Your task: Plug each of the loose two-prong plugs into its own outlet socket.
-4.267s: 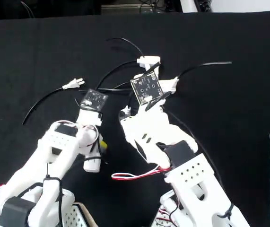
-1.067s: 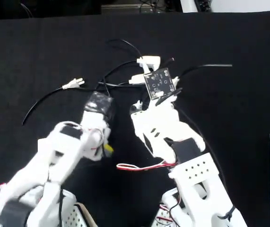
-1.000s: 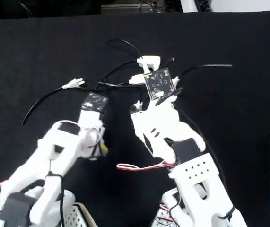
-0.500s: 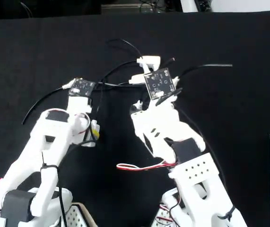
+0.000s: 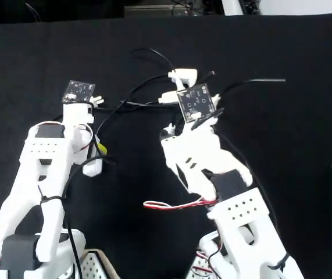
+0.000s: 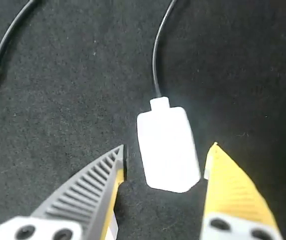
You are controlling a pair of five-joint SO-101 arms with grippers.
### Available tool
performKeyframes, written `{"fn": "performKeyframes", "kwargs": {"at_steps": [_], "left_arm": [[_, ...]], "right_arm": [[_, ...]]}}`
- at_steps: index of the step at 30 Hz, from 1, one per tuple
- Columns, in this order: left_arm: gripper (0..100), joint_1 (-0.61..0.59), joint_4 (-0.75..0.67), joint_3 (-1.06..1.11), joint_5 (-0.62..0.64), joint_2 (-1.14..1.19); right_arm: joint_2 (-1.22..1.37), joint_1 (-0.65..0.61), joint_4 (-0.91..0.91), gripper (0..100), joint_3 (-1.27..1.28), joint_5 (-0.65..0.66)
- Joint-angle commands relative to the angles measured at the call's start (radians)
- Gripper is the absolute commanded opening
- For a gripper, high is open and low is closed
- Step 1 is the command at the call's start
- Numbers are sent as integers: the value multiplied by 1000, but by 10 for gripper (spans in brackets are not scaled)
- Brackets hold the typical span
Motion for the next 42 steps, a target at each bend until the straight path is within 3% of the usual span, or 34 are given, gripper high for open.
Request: {"fn": "performKeyframes", "kwargs": {"at_steps": [1, 6, 13, 18, 22, 29, 37, 40, 42], "left_arm": [[261, 31, 15, -58, -15, 0], [261, 71, 6, -38, 18, 14], [256, 70, -167, 74, 41, 97], [255, 102, -193, 81, 34, 163], [170, 185, -201, 81, 31, 163], [94, 282, -267, 82, -138, 163], [137, 213, -353, 90, -238, 163], [248, 193, -275, 70, -235, 160], [270, 188, -190, 33, -224, 129]], "right_arm": [[-25, 14, -26, 12, -24, 8], [-25, 14, -26, 12, -24, 8], [-25, 14, -26, 12, -24, 8], [-25, 14, -26, 12, -24, 8], [-25, 14, -26, 12, -24, 8], [-25, 14, -26, 12, -24, 8], [-25, 14, -26, 12, -24, 8], [-25, 14, -26, 12, -24, 8], [-25, 14, -26, 12, -24, 8]]}}
